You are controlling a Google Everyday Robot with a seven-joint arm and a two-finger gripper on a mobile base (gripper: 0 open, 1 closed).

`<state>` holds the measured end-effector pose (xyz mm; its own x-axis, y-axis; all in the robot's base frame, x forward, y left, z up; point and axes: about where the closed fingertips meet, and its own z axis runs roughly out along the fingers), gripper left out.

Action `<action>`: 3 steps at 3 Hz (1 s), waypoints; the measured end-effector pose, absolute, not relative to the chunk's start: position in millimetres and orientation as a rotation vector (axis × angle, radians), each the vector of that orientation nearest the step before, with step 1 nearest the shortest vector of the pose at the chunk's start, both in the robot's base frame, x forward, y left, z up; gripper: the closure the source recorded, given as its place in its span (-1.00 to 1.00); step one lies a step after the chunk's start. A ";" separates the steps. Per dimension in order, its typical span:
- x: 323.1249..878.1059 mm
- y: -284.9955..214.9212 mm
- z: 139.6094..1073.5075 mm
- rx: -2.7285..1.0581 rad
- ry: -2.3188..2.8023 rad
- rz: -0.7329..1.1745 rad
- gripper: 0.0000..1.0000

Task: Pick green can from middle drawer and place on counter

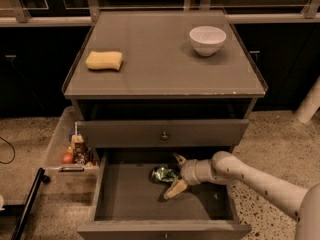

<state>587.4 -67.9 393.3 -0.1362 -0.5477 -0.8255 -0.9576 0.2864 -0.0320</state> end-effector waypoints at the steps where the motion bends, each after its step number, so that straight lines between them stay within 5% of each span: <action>1: 587.3 -67.9 393.3 -1.362 1.797 0.682 -0.61; 3: 587.3 -67.9 393.3 -1.362 1.797 0.682 0.29</action>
Offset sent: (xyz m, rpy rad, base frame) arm 0.0000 0.0000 0.0000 0.0000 0.0000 0.0000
